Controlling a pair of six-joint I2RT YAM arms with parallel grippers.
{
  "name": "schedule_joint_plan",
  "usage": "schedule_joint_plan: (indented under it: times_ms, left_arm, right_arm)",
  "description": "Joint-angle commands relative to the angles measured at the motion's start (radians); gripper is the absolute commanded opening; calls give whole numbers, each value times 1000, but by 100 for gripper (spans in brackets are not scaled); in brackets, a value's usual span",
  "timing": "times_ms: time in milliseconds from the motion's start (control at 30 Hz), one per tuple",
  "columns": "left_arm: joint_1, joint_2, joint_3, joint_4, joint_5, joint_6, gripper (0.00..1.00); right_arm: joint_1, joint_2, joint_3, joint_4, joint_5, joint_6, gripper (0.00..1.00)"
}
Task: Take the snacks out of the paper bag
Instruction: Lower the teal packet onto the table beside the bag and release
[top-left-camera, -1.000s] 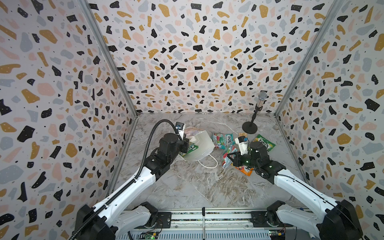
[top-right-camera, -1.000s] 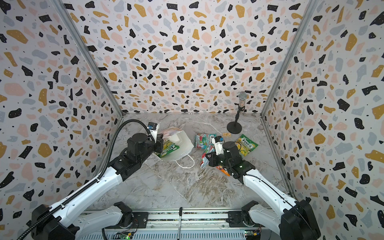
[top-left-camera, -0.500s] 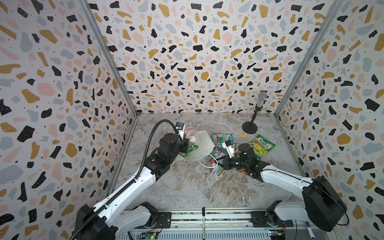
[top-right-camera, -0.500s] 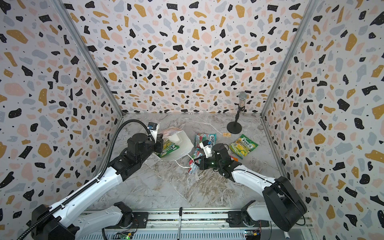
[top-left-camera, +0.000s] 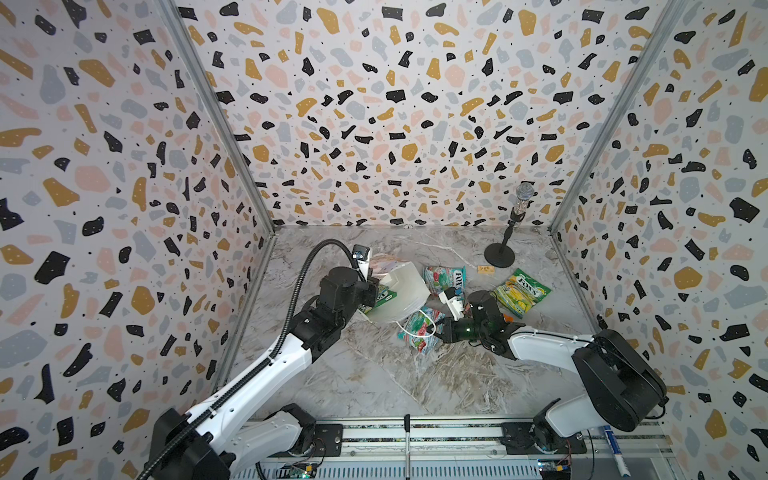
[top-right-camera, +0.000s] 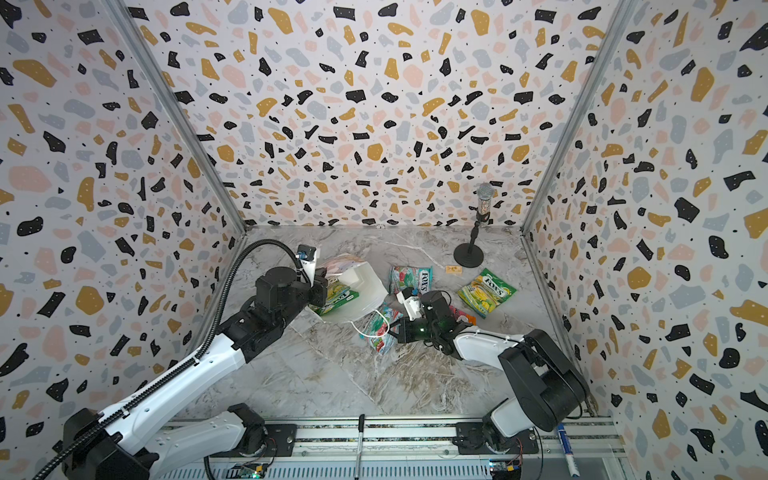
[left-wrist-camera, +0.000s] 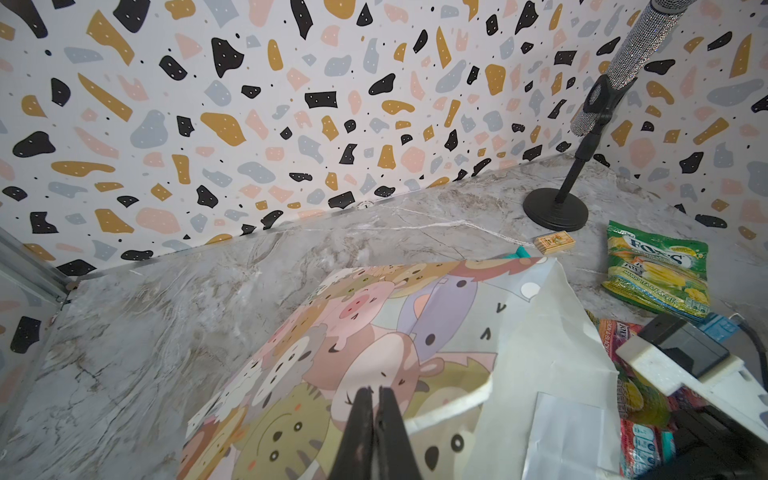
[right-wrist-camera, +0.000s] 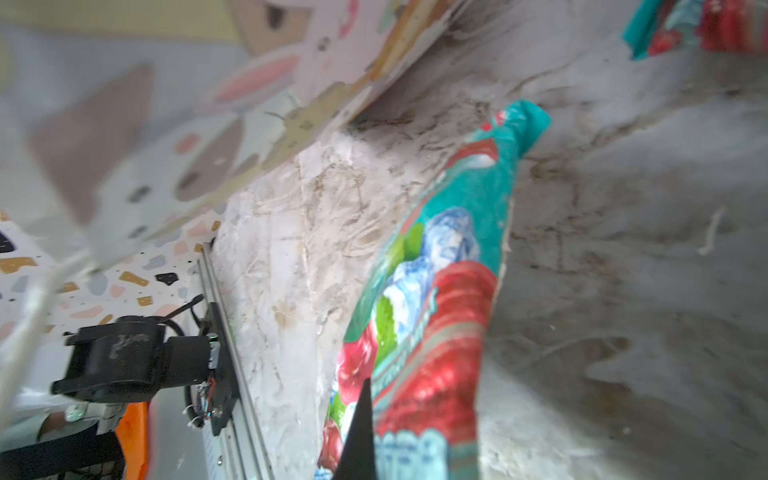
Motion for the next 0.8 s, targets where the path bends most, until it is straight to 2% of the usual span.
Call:
schedule_joint_plan:
  times_ms: [0, 300, 433, 500, 533, 600, 767]
  left_arm:
    - [-1, -4, 13, -2, -28, 12, 0]
    - [-1, -3, 12, -2, -27, 13, 0]
    - [-3, -3, 10, -3, -26, 17, 0]
    - [-3, -3, 12, -4, -26, 17, 0]
    - [-3, -2, 12, -5, -25, 18, 0]
    - [-4, -2, 12, -5, -26, 20, 0]
    - [-4, -3, 12, -7, -26, 22, 0]
  right_arm:
    - [-2, 18, 56, -86, 88, -67, 0]
    - [0, 85, 123, -145, 160, -106, 0]
    - [0, 114, 162, -187, 210, -131, 7]
    - [2, 127, 182, -210, 221, -142, 14]
    - [2, 130, 190, -220, 226, -148, 22]
    - [3, 128, 197, -235, 237, -157, 30]
    - [7, 76, 201, -275, 298, -168, 51]
